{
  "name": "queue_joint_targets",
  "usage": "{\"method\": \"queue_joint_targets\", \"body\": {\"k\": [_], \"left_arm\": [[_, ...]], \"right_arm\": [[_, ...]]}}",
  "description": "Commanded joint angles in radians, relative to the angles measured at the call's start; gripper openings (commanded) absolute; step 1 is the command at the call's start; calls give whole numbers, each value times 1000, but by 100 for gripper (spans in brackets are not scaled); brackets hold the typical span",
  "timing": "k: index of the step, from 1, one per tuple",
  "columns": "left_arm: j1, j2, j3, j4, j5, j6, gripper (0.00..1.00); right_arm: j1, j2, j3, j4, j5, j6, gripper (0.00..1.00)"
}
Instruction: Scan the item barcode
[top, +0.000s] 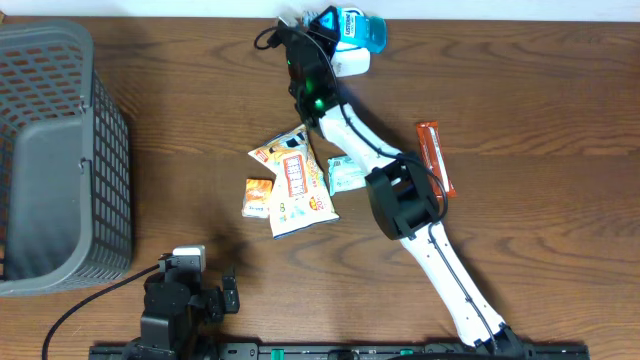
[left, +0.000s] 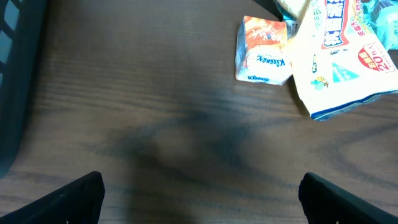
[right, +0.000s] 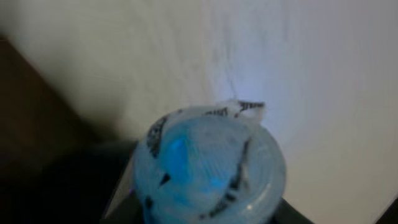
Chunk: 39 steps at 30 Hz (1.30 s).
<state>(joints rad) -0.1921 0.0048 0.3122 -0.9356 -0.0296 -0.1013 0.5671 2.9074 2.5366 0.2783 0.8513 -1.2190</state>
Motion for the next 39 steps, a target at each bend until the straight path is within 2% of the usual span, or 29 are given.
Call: {"method": "queue_joint_targets", "body": {"k": [1, 5, 11, 17, 20, 25, 39], "left_arm": [[-3, -1, 1, -7, -9, -1, 100], [-3, -1, 1, -7, -9, -1, 100], [-3, -1, 1, -7, -9, -1, 100], [-3, -1, 1, -7, -9, -1, 100], [-3, -1, 1, -7, -9, -2, 100], [-3, -1, 1, -7, -9, -1, 100], [-3, -1, 1, -7, -9, -1, 100]], "right_arm": [[-3, -254, 39, -98, 58, 115, 1], [-17, -382, 39, -312, 162, 253, 1], [-90, -499, 39, -763, 255, 471, 1], [-246, -529, 38, -1153, 181, 776, 1], [-337, -529, 6, -1266, 75, 880, 1], [-503, -529, -125, -1256, 62, 912, 1], [-973, -529, -584, -919, 47, 848, 1]]}}
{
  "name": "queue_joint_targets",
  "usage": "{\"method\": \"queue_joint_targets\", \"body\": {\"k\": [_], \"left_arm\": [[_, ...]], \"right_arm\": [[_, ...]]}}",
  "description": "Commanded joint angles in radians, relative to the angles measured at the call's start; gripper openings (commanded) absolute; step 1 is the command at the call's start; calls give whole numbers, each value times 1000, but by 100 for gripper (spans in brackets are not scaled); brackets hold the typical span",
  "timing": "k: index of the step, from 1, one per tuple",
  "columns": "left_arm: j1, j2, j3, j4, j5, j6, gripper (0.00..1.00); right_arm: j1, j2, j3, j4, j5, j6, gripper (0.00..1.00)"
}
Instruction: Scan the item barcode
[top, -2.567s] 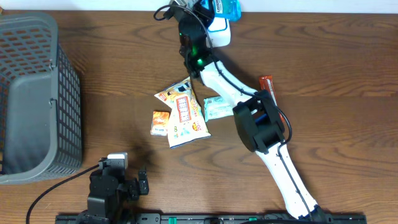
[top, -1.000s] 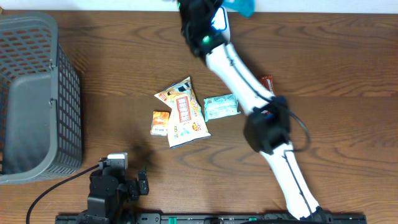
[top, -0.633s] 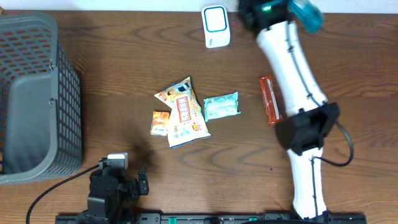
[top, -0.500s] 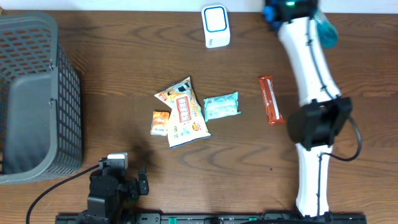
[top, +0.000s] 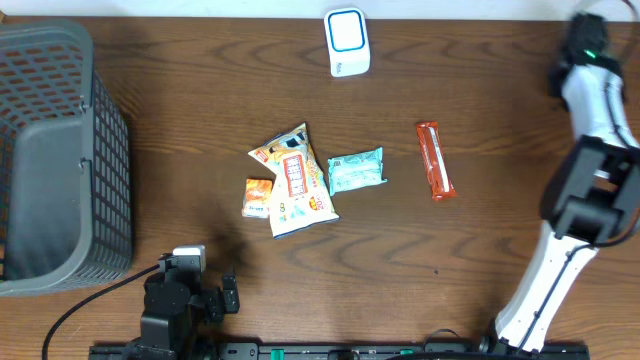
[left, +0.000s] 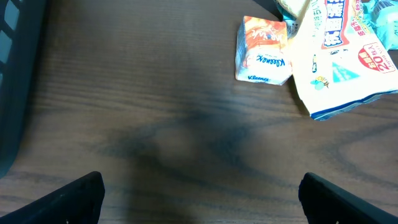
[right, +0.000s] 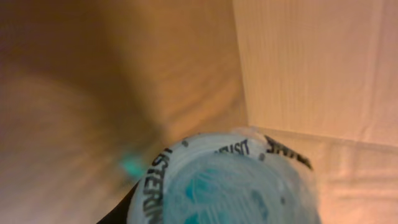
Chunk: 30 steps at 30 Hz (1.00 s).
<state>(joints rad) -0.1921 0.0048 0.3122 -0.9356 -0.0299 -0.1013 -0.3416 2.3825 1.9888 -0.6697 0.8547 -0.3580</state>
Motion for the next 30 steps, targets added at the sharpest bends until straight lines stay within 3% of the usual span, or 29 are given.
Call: {"method": "queue_joint_targets", "body": {"k": [1, 4, 10, 12, 13, 14, 15, 18, 23, 30], "left_arm": [[-3, -1, 1, -7, -8, -1, 100], [-3, -1, 1, -6, -8, -1, 100], [-3, -1, 1, -7, -8, -1, 100], [-3, -1, 1, -7, -8, -1, 100], [-3, -1, 1, -7, -8, -2, 100], [-3, -1, 1, -7, -8, -2, 100], [-3, -1, 1, -7, -8, -2, 100], [-3, -1, 1, -7, -8, -1, 100], [-3, -1, 1, -7, -8, -2, 100], [-3, -1, 1, -7, -8, -1, 100]], "right_arm": [[-92, -4, -57, 46, 31, -12, 1], [-169, -3, -101, 72, -31, 7, 5], [-267, -3, -124, 79, -122, 57, 31], [-283, -3, -124, 79, -125, 63, 58], [-287, -3, -124, 80, -125, 63, 80], [-287, -3, -124, 80, -125, 63, 91], [-287, -3, -124, 80, -125, 63, 96], [-275, -3, -124, 77, -125, 63, 72], [-235, -4, -124, 68, -84, 63, 4], [-124, -18, -124, 65, 37, 62, 1]]}}
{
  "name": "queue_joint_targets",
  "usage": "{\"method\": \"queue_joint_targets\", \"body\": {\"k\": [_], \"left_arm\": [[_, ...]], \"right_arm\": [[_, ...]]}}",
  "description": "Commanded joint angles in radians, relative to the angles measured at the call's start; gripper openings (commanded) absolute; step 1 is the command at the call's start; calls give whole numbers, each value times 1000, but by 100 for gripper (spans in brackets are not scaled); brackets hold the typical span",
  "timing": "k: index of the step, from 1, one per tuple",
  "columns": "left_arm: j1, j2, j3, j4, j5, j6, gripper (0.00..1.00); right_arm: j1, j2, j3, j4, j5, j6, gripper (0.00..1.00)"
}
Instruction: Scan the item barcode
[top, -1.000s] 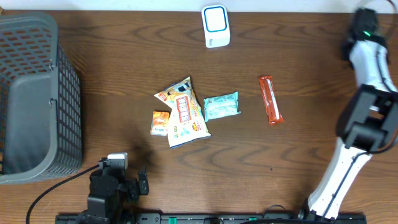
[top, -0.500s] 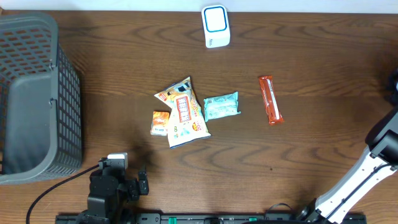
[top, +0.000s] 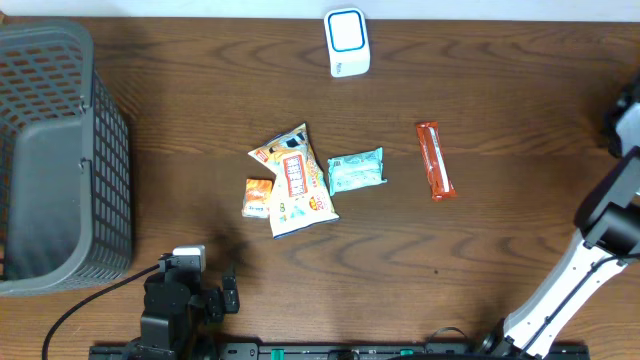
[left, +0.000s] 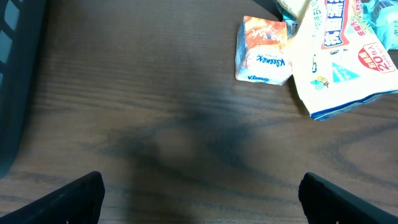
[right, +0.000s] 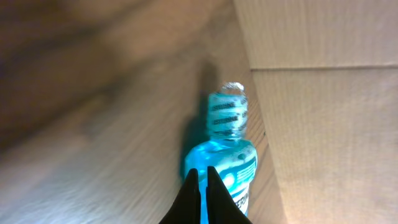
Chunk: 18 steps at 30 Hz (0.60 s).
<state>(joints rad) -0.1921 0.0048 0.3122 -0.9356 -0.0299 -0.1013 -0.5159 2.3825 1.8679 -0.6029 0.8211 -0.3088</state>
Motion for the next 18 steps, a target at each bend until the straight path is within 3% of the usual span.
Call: {"method": "queue_joint_targets", "body": {"k": [1, 18], "left_arm": [[-3, -1, 1, -7, -8, -1, 100], [-3, -1, 1, -7, -8, -1, 100]], "right_arm": [[67, -23, -3, -5, 71, 13, 1], [449, -177, -3, -224, -121, 76, 1]]}}
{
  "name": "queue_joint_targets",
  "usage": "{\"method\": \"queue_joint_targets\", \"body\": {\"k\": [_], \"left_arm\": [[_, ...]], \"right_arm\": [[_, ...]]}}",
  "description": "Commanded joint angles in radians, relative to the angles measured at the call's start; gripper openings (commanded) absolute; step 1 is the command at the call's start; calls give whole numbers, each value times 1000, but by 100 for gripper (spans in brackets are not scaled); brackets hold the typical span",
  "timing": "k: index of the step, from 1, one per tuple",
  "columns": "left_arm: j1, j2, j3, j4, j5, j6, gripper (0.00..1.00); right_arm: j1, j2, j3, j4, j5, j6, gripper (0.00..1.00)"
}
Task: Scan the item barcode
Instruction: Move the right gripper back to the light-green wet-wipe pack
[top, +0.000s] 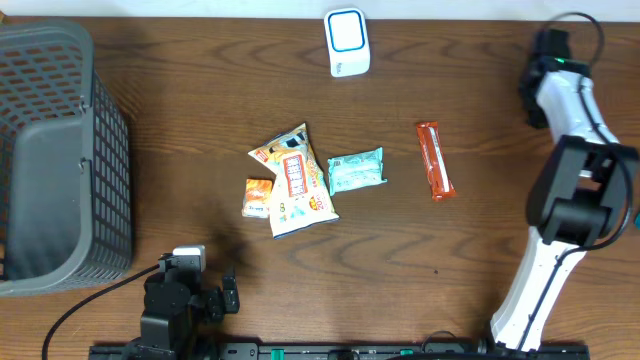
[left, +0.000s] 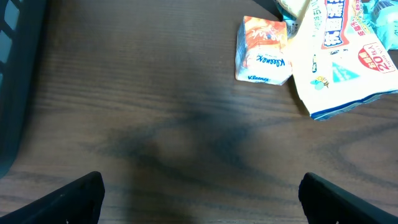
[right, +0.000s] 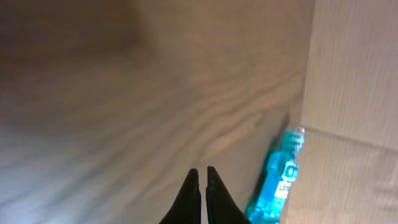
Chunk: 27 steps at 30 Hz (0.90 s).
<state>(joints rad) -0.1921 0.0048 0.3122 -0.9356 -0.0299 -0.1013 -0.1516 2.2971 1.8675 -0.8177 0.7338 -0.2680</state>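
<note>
The white and blue scanner (top: 347, 41) stands at the table's far edge. A blue bottle (right: 279, 182) lies against a cardboard wall (right: 354, 93) in the right wrist view; the overhead view does not show it. My right gripper (right: 203, 180) is shut with nothing in it, some way back from the bottle, and sits over the table's far right corner (top: 550, 47). My left gripper (left: 202, 199) stands open low over bare wood at the near left (top: 185, 297).
A snack bag (top: 293, 181), an orange tissue pack (top: 258, 197), a teal packet (top: 356, 170) and a red bar (top: 434, 160) lie mid-table. A grey basket (top: 60, 160) fills the left side. The tissue pack (left: 263, 50) lies ahead of the left gripper.
My right gripper was past the table's right edge, shut, with the bottle lying just ahead of its tips. Now it is over the far right corner and the bottle looks smaller and farther off.
My right gripper first held the blue bottle at the scanner. Then it had the bottle over the far right corner. Later the bottle lay by the cardboard, free of the shut fingers. Now the gripper has drawn back. The left arm never moved.
</note>
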Motion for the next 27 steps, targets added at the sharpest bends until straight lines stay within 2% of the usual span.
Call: {"method": "queue_joint_targets", "body": {"k": [1, 7, 8, 9, 10, 12, 13, 14, 15, 23, 27], "left_arm": [[-3, -1, 1, -7, -8, -1, 100], [-3, -1, 1, -7, -8, -1, 100], [-3, -1, 1, -7, -8, -1, 100], [-3, -1, 1, -7, -8, -1, 100], [-3, -1, 1, -7, -8, -1, 100], [-3, -1, 1, -7, -8, -1, 100], [-3, -1, 1, -7, -8, -2, 100], [-3, -1, 1, -7, -8, -1, 100], [-3, -1, 1, -6, -8, -1, 100], [-3, -1, 1, -6, -8, -1, 100], [-3, -1, 1, -7, -8, -1, 100]], "right_arm": [[115, -116, -2, -14, -58, 36, 1], [285, -296, -2, -74, -345, 35, 1], [310, -325, -2, -86, -384, 35, 8], [333, -352, -2, -97, -416, 35, 31], [357, -377, -2, -107, -448, 35, 48], [409, -424, -2, -130, -530, 35, 61], [433, -442, -2, -143, -576, 34, 58], [457, -457, -2, -155, -622, 9, 22], [484, -472, -2, -160, -655, -19, 1], [611, -524, -2, -269, -819, 75, 1], [637, -524, -3, -339, -810, 140, 2]]}}
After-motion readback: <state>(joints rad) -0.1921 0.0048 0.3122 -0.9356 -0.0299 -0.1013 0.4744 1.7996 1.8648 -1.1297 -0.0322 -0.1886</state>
